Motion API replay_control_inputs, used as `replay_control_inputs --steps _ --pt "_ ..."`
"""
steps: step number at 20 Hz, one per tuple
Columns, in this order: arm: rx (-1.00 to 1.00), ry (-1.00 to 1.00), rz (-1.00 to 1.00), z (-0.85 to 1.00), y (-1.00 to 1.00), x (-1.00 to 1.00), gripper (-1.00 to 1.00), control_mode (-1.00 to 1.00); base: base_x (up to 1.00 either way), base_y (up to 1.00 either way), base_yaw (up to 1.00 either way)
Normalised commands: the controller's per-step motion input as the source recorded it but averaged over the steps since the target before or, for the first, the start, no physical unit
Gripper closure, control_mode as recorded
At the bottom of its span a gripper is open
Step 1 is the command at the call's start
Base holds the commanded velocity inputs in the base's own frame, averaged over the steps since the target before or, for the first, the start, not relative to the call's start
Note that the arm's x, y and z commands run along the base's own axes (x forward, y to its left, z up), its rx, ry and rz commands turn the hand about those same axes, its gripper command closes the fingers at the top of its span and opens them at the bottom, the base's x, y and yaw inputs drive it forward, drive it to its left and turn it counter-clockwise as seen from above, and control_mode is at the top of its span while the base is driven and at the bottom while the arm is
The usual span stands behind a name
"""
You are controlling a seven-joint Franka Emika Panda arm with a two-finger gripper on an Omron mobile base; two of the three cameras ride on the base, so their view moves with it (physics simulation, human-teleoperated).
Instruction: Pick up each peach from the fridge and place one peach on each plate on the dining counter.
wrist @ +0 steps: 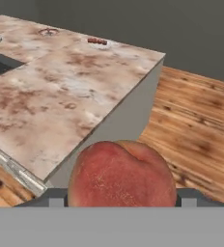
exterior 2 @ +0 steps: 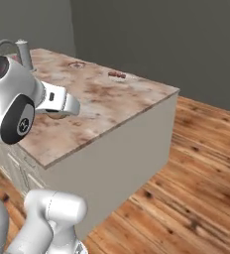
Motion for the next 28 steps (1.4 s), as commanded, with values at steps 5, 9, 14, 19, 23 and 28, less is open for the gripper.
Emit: replay_control_inputs --steps 5,9,14,19,23,28 --pt "0.0 0.0 0.0 0.0 0.0 0.0 1.0 1.0 0.33 -0.99 0.55" --pt "0.0 0.0 0.0 0.0 0.0 0.0 1.0 1.0 0.3 -0.99 0.56" --pt "0.0 0.0 0.0 0.0 0.0 0.0 1.0 1.0 0.27 -0.99 0.56" --pt "0.0 0.0 0.0 0.0 0.0 0.0 1.0 1.0 0.23 -0.95 0.59" --pt "0.0 0.0 0.0 0.0 0.0 0.0 1.0 1.0 0.0 -1.0 0.55" --pt "0.0 0.0 0.0 0.0 0.0 0.0 1.0 1.0 -0.08 -1.0 0.5"
